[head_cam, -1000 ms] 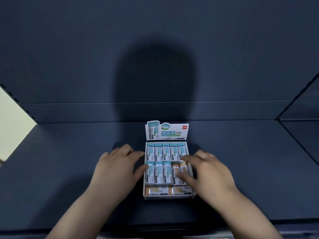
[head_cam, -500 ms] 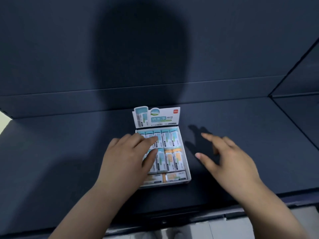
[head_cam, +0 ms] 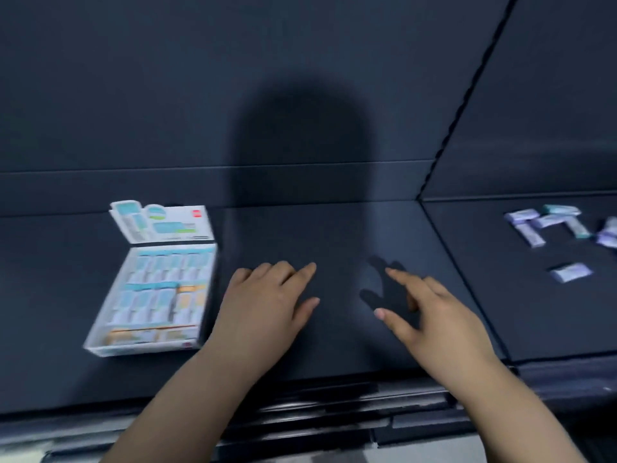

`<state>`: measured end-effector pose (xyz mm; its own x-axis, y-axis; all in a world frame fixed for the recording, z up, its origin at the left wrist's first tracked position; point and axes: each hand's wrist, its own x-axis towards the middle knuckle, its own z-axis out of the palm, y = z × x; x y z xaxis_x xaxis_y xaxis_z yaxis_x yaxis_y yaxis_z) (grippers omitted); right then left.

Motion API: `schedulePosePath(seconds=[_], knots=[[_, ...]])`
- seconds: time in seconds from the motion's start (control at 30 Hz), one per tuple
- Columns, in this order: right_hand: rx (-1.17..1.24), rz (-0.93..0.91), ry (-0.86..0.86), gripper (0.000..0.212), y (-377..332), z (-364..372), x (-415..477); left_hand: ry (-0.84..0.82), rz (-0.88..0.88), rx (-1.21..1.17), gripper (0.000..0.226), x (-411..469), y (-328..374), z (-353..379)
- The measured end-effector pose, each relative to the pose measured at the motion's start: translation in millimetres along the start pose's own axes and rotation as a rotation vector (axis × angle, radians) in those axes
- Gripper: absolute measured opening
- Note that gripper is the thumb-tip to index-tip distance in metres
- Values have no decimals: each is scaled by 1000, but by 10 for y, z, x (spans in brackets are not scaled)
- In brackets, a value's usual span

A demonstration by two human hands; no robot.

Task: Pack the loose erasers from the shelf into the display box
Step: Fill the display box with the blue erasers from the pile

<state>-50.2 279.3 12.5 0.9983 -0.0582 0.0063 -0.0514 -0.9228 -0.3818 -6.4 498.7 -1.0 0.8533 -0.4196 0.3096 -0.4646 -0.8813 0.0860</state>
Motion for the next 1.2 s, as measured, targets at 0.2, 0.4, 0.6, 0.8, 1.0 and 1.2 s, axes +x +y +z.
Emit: schedulePosePath(seconds=[0.2, 0.4, 0.6, 0.8, 1.0, 1.2], knots=[[-31, -10, -80, 70, 943, -471, 25, 15, -59, 91, 49, 354, 971, 168], [-8, -9, -107, 67, 1350, -680, 121, 8, -74, 142, 49, 489, 1350, 228], [-19, 57, -44, 67, 1568, -751, 139, -66, -10, 147, 41, 658, 1482, 373], [-40, 143, -19, 68, 1831, -767, 122, -6, 104, 74, 35, 958, 1737, 536], [-22, 114, 43, 66, 2266, -906, 172, 1, 120, 62, 40, 1226, 2192, 611], [-16, 51, 46, 66, 3075, -1182, 373, -26, 71, 85, 43, 1570, 2904, 896]])
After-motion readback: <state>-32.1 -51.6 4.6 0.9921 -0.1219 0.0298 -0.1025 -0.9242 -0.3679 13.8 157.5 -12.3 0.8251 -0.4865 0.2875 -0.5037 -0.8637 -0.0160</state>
